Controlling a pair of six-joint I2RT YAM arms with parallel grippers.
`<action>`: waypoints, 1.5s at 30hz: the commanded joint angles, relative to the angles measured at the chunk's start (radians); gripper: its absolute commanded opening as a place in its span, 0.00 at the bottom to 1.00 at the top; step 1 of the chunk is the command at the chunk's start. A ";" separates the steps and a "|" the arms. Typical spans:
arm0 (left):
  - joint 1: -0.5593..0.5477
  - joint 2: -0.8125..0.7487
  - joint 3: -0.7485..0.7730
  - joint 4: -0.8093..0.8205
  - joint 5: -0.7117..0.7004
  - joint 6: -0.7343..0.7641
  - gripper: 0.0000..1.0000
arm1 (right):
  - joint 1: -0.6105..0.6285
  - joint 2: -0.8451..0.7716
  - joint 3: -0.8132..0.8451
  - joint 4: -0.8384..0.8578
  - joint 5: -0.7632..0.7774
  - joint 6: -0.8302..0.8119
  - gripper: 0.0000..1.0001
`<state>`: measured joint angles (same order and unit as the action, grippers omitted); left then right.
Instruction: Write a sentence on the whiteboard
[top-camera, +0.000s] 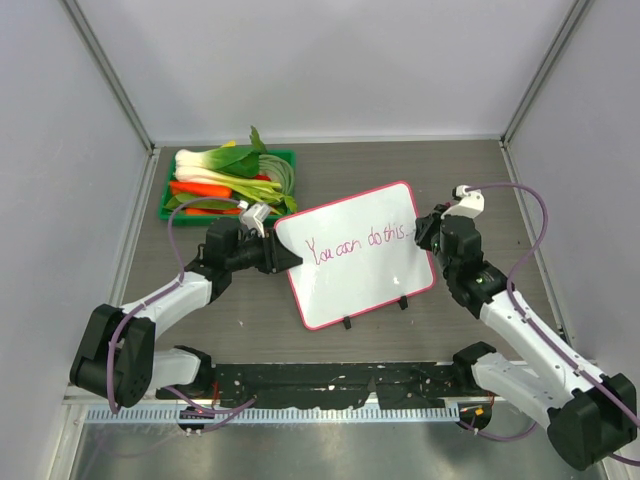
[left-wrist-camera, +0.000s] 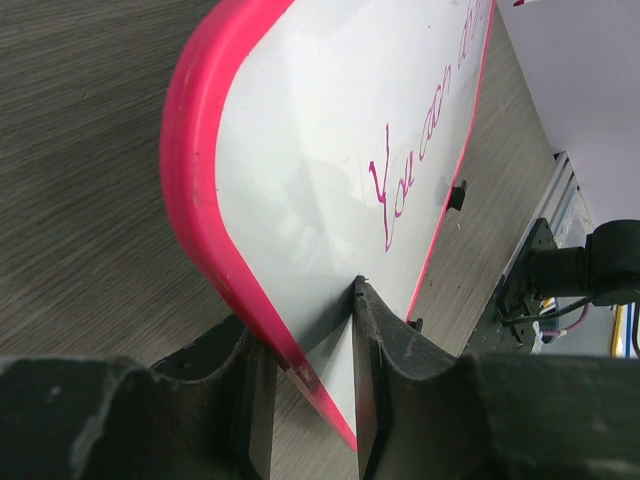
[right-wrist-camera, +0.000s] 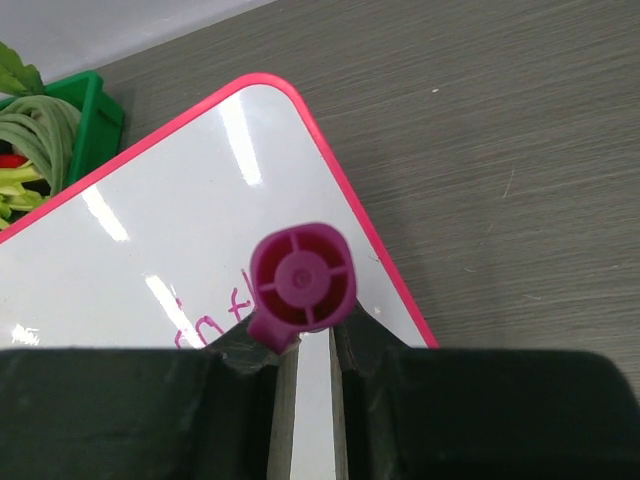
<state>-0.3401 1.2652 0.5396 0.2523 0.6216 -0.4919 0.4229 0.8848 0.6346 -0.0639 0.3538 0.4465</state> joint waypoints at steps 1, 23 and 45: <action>0.012 0.026 -0.035 -0.062 -0.221 0.182 0.00 | -0.026 0.023 0.013 0.007 0.014 -0.009 0.01; 0.010 0.025 -0.036 -0.061 -0.220 0.182 0.00 | -0.065 0.074 0.005 0.029 -0.033 0.021 0.01; 0.012 -0.001 -0.047 -0.059 -0.243 0.179 0.01 | -0.069 -0.052 0.043 -0.028 -0.111 0.050 0.01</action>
<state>-0.3405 1.2533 0.5331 0.2554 0.6178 -0.4896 0.3580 0.8379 0.6403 -0.1013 0.2775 0.4774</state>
